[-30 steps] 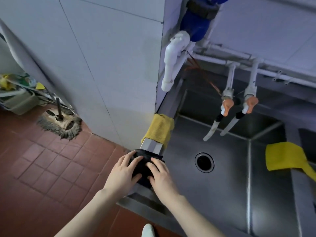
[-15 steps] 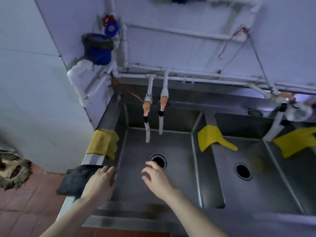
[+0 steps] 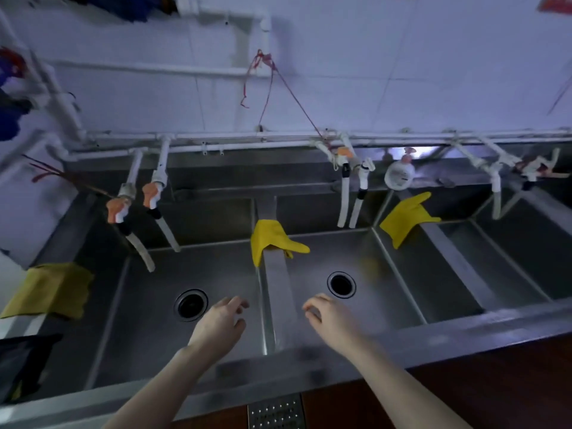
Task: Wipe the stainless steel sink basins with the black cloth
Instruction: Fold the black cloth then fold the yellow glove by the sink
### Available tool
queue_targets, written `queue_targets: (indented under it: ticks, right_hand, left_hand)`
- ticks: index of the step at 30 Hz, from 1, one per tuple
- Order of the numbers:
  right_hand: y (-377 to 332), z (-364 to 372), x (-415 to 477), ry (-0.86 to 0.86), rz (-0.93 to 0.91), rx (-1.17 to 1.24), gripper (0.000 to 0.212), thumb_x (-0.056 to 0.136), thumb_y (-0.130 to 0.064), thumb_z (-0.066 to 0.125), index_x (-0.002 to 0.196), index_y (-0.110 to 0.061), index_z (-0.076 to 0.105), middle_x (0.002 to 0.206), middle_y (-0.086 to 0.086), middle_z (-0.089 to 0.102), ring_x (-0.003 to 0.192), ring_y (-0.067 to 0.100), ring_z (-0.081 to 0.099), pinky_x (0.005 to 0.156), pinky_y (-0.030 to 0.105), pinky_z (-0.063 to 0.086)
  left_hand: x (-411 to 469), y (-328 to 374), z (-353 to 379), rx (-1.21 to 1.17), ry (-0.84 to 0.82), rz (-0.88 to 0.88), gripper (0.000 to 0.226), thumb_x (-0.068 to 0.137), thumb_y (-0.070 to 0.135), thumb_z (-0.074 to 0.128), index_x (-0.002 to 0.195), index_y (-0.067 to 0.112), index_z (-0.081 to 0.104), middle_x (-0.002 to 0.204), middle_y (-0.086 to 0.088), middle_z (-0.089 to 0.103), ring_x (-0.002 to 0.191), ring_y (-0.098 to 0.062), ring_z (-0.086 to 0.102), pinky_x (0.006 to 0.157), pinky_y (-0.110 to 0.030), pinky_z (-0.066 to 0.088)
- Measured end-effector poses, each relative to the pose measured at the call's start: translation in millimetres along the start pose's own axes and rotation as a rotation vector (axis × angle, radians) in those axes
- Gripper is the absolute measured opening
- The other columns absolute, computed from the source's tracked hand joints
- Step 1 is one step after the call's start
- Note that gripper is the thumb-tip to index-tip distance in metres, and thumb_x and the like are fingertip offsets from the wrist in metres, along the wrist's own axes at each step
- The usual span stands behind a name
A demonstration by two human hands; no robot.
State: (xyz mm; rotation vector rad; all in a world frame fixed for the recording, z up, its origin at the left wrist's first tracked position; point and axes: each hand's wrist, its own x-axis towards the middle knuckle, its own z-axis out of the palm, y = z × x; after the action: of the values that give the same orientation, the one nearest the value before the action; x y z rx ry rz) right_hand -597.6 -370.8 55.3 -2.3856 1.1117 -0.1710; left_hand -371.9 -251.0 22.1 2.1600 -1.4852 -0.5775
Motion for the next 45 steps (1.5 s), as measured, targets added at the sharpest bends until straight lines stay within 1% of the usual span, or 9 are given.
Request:
queue_targets:
  ticks: [5, 12, 22, 27, 30, 33, 39, 41, 45]
  right_hand:
    - [39.2, -20.7, 20.6, 0.011, 0.068, 0.006, 0.020, 0.095, -0.024, 0.052, 0.112, -0.020, 0.062, 0.116, -0.002, 0.056, 0.093, 0.017, 0.059, 0.073, 0.025, 0.042]
    - [60.7, -23.0, 97.0, 0.011, 0.060, 0.018, 0.030, 0.093, -0.027, 0.055, 0.121, -0.020, 0.057, 0.121, 0.003, 0.060, 0.108, 0.023, 0.056, 0.086, 0.036, 0.047]
    - [56.8, 11.4, 256.1, -0.196, 0.071, -0.056, 0.045, 0.096, -0.032, 0.049, 0.138, -0.017, 0.041, 0.128, 0.012, 0.051, 0.117, 0.031, 0.046, 0.093, 0.042, 0.043]
    - [53.5, 33.4, 314.9, -0.256, 0.042, -0.155, 0.067, 0.091, -0.032, 0.054, 0.149, -0.019, 0.022, 0.143, 0.013, 0.038, 0.129, 0.033, 0.036, 0.102, 0.040, 0.035]
    - [56.4, 40.5, 331.8, -0.333, 0.080, -0.075, 0.081, 0.086, -0.033, 0.059, 0.151, -0.018, 0.012, 0.152, 0.011, 0.029, 0.136, 0.031, 0.029, 0.108, 0.041, 0.030]
    - [62.1, 44.9, 338.5, -0.375, 0.105, -0.012, 0.086, 0.080, -0.038, 0.065, 0.150, -0.017, 0.018, 0.148, 0.010, 0.036, 0.134, 0.030, 0.032, 0.107, 0.039, 0.032]
    - [64.2, 40.3, 330.2, -0.196, 0.067, -0.059, 0.054, 0.070, -0.034, 0.074, 0.115, -0.016, 0.051, 0.116, 0.007, 0.056, 0.110, 0.029, 0.048, 0.092, 0.036, 0.038]
    - [63.1, 37.6, 321.6, -0.135, 0.032, -0.077, 0.040, 0.075, -0.032, 0.072, 0.106, -0.016, 0.054, 0.109, 0.007, 0.056, 0.104, 0.029, 0.050, 0.086, 0.036, 0.038]
    - [57.7, 24.3, 299.0, -0.097, 0.023, -0.059, 0.013, 0.088, -0.019, 0.060, 0.101, -0.017, 0.058, 0.105, 0.006, 0.051, 0.093, 0.029, 0.055, 0.073, 0.036, 0.044]
  left_hand:
    - [32.9, 29.1, 14.2, -0.016, 0.000, 0.008, 0.028, 0.081, 0.018, 0.056, 0.109, 0.022, 0.059, 0.102, 0.003, 0.060, 0.094, -0.015, 0.059, 0.078, -0.029, 0.048]
    - [111.9, 19.3, 18.2, -0.071, 0.033, -0.028, 0.022, 0.086, 0.017, 0.057, 0.107, 0.018, 0.061, 0.098, -0.001, 0.058, 0.091, -0.019, 0.058, 0.073, -0.028, 0.043]
    - [247.9, -24.5, 16.9, -0.187, 0.055, -0.200, 0.032, 0.090, 0.024, 0.057, 0.121, 0.017, 0.054, 0.118, -0.008, 0.053, 0.103, -0.027, 0.055, 0.085, -0.037, 0.045]
    - [300.3, -36.0, 19.8, -0.180, 0.007, -0.202, 0.026, 0.087, 0.015, 0.059, 0.113, 0.012, 0.056, 0.121, -0.009, 0.052, 0.109, -0.027, 0.050, 0.082, -0.028, 0.037]
    - [312.2, -41.7, 24.3, -0.185, -0.065, -0.191, 0.026, 0.080, 0.007, 0.059, 0.105, 0.009, 0.052, 0.115, -0.009, 0.054, 0.104, -0.027, 0.050, 0.075, -0.027, 0.034]
    - [313.2, -45.1, 29.7, -0.212, -0.126, -0.185, 0.022, 0.076, 0.008, 0.058, 0.097, 0.011, 0.050, 0.106, -0.006, 0.054, 0.099, -0.026, 0.048, 0.071, -0.030, 0.034]
    - [304.6, -46.0, 26.1, -0.120, 0.009, -0.133, 0.019, 0.072, 0.013, 0.065, 0.087, 0.015, 0.052, 0.093, -0.003, 0.054, 0.087, -0.027, 0.050, 0.073, -0.034, 0.039]
    - [296.2, -46.0, 21.5, -0.047, 0.076, -0.065, 0.011, 0.073, 0.011, 0.060, 0.081, 0.016, 0.054, 0.087, -0.004, 0.058, 0.080, -0.029, 0.053, 0.079, -0.041, 0.045]
    - [270.5, -44.1, 4.9, -0.120, 0.067, -0.028, 0.016, 0.073, -0.001, 0.056, 0.078, 0.014, 0.057, 0.090, -0.002, 0.054, 0.075, -0.024, 0.054, 0.067, -0.042, 0.049]
